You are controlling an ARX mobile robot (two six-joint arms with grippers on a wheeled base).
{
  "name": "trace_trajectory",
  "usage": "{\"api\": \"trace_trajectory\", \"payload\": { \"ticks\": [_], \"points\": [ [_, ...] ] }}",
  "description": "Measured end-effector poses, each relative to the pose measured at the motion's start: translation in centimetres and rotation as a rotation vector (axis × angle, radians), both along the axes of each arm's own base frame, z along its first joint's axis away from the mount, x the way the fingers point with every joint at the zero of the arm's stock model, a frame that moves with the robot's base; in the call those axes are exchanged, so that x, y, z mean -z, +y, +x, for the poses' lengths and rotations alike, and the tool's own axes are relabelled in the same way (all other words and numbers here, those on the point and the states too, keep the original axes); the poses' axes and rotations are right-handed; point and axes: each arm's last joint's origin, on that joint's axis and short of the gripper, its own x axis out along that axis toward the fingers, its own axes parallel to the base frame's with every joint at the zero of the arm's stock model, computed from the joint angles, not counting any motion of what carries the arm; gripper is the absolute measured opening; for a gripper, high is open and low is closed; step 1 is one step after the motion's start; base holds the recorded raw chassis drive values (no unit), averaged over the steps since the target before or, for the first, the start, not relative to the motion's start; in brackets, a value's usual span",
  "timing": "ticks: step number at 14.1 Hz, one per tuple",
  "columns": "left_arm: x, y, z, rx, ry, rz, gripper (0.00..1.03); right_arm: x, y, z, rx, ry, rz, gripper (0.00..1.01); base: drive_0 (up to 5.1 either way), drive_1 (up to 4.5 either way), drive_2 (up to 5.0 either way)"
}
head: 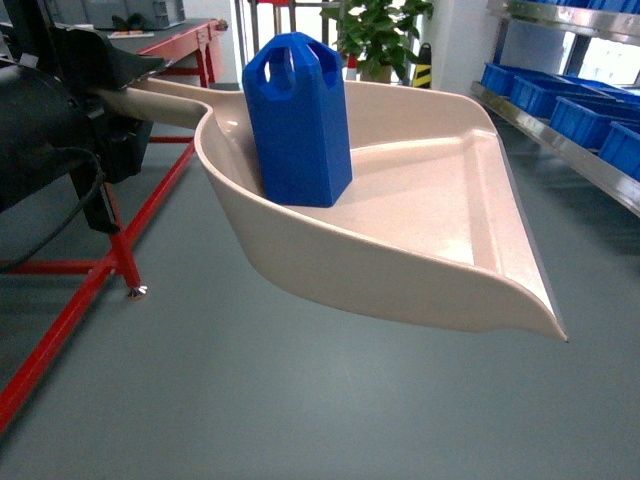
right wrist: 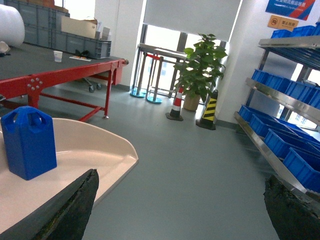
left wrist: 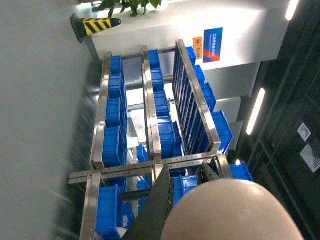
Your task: Place part in tray to right shelf
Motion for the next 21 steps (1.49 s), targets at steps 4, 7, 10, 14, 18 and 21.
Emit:
{"api": "trace_trajectory", "payload": {
  "ticks": [4, 7, 10, 14, 18, 21],
  "points": [
    [-0.01, 0.06, 0.01, -0.002, -0.001, -0.001, 0.12, 0.01, -0.01, -0.02, 0.000, -0.002, 0.002, 0.98, 0.0, 4.35, -4.3],
    [0.00, 0.06, 0.01, -0.002, 0.000, 0.000, 0.12, 0.01, -0.01, -0.03, -0.001, -0.002, 0.002, 0.98, 0.0, 4.32, -4.3],
    [0.10, 0.07, 0.02, -0.003, 0.010, 0.003, 0.12, 0.05, -0.01, -0.02, 0.000, 0.002, -0.001, 0.98, 0.0, 4.29, -4.4],
    [-0.02, 0.07, 0.01, -0.003, -0.002, 0.000, 0.12, 0.03, 0.00, 0.00, 0.000, 0.000, 0.000, 0.98, -0.1, 4.26, -4.4],
    [-0.01, 0.07, 0.01, -0.005, -0.002, 0.000, 0.12, 0.05, -0.01, -0.01, 0.000, 0.001, 0.000, 0.98, 0.0, 4.36, -4.3],
    [0.03, 0.07, 0.02, -0.005, 0.002, 0.001, 0.12, 0.05, 0.00, 0.00, 0.000, 0.001, 0.000, 0.98, 0.0, 4.36, -4.3]
  ]
}}
